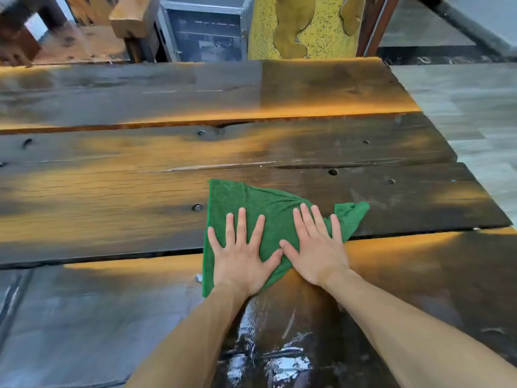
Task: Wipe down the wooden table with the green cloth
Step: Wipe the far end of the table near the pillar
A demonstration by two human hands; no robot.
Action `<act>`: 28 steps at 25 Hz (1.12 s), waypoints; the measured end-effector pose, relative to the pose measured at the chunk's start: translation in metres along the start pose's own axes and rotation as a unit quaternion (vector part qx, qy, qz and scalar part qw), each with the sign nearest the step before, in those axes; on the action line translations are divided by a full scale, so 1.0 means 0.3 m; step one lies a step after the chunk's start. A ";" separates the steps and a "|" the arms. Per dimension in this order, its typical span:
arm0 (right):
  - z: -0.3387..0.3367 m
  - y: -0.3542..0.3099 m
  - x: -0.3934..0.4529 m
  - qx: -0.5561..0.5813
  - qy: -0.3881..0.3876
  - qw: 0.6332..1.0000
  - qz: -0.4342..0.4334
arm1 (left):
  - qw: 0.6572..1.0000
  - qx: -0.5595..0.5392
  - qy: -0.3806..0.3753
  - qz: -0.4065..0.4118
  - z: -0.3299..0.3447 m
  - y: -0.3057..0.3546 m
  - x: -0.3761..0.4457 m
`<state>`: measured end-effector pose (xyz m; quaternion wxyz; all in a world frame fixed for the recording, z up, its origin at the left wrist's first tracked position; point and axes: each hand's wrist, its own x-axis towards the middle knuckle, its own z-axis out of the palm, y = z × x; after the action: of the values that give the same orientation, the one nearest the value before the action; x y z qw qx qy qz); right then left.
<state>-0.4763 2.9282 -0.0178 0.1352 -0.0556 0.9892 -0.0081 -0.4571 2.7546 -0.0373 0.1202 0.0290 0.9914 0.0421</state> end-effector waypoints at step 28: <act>0.341 -0.089 -1.194 0.072 0.018 0.992 0.104 | 0.996 -0.014 -0.027 0.079 0.262 0.106 -1.094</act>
<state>-0.1030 2.9417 -0.0199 0.1210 0.0579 0.9887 -0.0662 -0.1184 2.7701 -0.0330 0.1433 0.1069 0.9818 0.0643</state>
